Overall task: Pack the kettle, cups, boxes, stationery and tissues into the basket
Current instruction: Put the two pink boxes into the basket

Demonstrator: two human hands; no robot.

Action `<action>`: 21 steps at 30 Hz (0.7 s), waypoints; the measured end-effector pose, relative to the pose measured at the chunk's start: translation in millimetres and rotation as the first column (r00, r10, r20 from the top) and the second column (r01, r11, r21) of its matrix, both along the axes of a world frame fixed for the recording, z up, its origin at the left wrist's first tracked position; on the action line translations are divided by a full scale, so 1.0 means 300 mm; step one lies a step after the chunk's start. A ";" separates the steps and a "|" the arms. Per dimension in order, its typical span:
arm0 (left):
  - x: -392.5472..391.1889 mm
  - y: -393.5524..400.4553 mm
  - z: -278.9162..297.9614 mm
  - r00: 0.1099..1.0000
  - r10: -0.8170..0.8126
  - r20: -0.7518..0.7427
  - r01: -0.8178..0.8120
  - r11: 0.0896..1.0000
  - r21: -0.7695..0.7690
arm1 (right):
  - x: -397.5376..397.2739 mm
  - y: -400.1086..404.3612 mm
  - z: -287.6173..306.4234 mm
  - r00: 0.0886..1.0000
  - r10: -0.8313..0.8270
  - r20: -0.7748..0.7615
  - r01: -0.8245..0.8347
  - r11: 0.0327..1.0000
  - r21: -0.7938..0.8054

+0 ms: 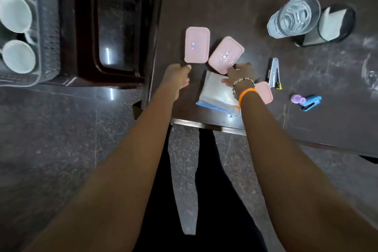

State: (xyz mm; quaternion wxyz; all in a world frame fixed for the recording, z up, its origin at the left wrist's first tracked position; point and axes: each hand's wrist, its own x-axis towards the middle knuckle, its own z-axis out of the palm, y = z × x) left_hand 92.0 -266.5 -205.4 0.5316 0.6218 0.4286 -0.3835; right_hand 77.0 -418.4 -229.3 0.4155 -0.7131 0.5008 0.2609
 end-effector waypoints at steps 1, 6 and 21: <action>0.021 -0.011 -0.016 1.000 0.024 0.012 -0.024 1.000 0.015 | 0.010 -0.004 -0.007 1.000 0.018 0.003 -0.018 0.999 0.028; 0.095 -0.041 -0.082 0.999 0.003 0.051 -0.009 0.993 0.120 | 0.010 -0.035 -0.015 0.996 -0.074 0.047 0.068 0.991 0.115; 0.013 0.448 0.348 0.828 0.218 0.516 -0.337 0.930 0.147 | 0.150 0.314 0.315 0.933 0.027 0.358 -0.175 0.905 0.389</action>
